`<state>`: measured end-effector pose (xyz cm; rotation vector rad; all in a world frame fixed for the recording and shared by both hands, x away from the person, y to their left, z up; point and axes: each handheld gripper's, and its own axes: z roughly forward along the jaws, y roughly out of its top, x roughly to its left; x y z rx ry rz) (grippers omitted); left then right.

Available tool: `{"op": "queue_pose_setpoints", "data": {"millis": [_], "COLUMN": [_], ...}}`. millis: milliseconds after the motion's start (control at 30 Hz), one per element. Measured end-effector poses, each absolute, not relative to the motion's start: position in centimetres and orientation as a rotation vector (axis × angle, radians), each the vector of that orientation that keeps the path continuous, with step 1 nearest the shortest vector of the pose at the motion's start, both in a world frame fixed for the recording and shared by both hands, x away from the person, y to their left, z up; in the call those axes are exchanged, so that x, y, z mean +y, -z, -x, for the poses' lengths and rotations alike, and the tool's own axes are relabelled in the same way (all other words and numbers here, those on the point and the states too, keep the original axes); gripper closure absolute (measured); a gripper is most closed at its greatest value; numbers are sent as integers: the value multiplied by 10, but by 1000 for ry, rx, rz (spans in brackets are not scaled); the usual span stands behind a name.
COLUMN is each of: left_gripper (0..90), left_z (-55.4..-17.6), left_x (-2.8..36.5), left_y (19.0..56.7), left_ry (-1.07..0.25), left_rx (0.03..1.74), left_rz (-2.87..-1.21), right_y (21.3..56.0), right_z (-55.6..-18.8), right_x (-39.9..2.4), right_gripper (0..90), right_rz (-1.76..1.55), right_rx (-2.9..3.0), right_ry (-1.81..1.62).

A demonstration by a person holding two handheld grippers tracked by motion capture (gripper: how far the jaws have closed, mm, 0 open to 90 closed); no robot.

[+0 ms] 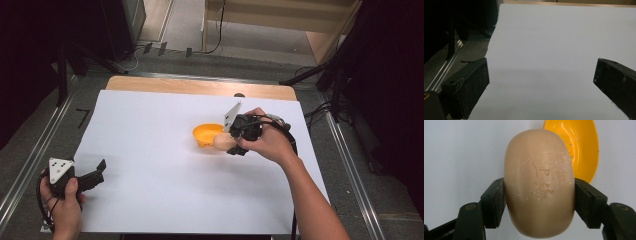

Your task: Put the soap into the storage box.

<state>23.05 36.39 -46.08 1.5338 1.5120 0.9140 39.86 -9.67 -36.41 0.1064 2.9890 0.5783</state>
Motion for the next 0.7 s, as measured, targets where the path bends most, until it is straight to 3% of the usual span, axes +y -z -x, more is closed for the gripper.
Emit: {"op": "queue_pose_setpoints", "data": {"millis": [700], "left_gripper": [8], "left_z": [-230], "left_x": [365], "left_y": [461], "left_ry": [-908], "left_rx": [1510], "left_rz": [-1534], "right_y": [349], "right_z": [-417], "right_x": [-81], "right_gripper": [330], "right_rz": [-64], "right_rx": [2964], "right_ry": [-612]}}
